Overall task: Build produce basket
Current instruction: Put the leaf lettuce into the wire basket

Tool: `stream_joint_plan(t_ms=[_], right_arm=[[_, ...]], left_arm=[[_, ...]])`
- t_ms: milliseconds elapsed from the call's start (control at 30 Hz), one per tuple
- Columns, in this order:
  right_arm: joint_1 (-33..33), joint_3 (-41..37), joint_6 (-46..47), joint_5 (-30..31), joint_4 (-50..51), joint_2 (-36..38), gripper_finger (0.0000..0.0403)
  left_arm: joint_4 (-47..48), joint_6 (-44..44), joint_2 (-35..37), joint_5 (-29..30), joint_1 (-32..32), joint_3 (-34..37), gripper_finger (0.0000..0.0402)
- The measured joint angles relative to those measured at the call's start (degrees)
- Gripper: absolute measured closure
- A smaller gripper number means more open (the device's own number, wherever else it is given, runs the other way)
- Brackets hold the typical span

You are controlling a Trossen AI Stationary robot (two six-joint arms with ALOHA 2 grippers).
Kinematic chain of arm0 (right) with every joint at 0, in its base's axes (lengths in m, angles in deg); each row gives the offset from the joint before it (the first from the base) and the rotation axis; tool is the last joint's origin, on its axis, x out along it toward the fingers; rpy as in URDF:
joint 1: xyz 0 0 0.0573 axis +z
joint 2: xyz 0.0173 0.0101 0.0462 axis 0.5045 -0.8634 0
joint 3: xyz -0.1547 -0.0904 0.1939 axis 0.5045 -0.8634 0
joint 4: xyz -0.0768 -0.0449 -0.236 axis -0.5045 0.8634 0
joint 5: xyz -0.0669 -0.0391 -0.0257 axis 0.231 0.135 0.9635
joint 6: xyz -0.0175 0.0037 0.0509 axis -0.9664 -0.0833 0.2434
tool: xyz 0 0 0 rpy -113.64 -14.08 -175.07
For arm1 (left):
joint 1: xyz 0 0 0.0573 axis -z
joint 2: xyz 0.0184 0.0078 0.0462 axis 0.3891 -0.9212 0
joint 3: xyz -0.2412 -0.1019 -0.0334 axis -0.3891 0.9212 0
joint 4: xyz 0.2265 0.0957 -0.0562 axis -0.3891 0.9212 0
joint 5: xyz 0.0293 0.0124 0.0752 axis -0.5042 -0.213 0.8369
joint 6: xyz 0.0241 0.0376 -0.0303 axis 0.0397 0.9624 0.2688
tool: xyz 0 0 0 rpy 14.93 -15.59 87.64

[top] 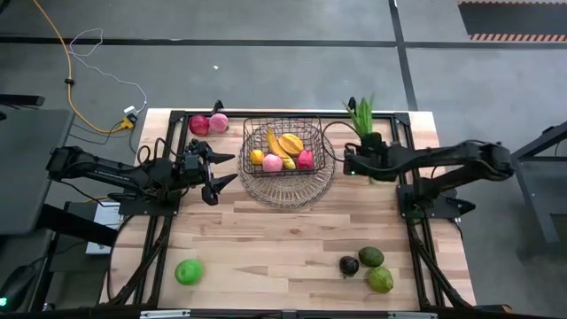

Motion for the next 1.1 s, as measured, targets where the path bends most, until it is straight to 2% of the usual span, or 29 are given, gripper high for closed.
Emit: stream_joint_plan(t_ms=[133, 333, 500, 567, 667, 767, 833, 900, 967, 1100], right_arm=[[1.62, 0.02, -14.91, 1.26, -14.77, 3.58, 0.027], [0.98, 0.04, -37.09, -5.83, -34.34, 4.04, 0.027], [-1.2, -0.79, -48.89, -10.57, -48.35, 4.08, 0.027], [-2.5, -3.83, -53.19, -15.83, -58.14, 4.22, 0.027], [-5.48, -10.81, -56.77, -28.01, -75.44, 4.26, 0.027], [-9.57, -17.08, -57.21, -40.24, -92.54, 4.26, 0.027], [-11.63, -19.66, -56.21, -48.12, -100.44, 4.27, 0.027], [-12.48, -20.99, -54.87, -54.37, -105.38, 4.29, 0.027], [-12.45, -21.54, -54.17, -58.06, -106.94, 4.32, 0.027], [-10.11, -21.55, -54.2, -59.73, -106.79, 4.3, 0.027]], left_arm=[[-0.02, -0.13, 0.0, 0.0, 0.02, 0.02, 0.0117], [0.0, -0.43, 0.0, 0.0, 0.02, 0.02, 0.0117], [0.0, -0.42, 0.0, 0.0, 0.0, 0.02, 0.0117], [0.0, -0.43, 0.0, 0.0, 0.0, 0.02, 0.0117], [0.02, -0.44, 0.0, 0.0, 0.01, 0.02, 0.0117], [0.0, -0.44, 0.0, 0.0, 0.0, 0.0, 0.0117], [-0.01, -0.44, 0.0, 0.0, 0.0, 0.01, 0.0117], [-0.02, -0.44, 0.01, 0.0, 0.01, 0.01, 0.0117], [-0.02, -0.44, 0.01, 0.0, 0.01, 0.02, 0.0117], [-0.02, -0.44, 0.02, 0.0, 0.0, 0.02, 0.0117]])
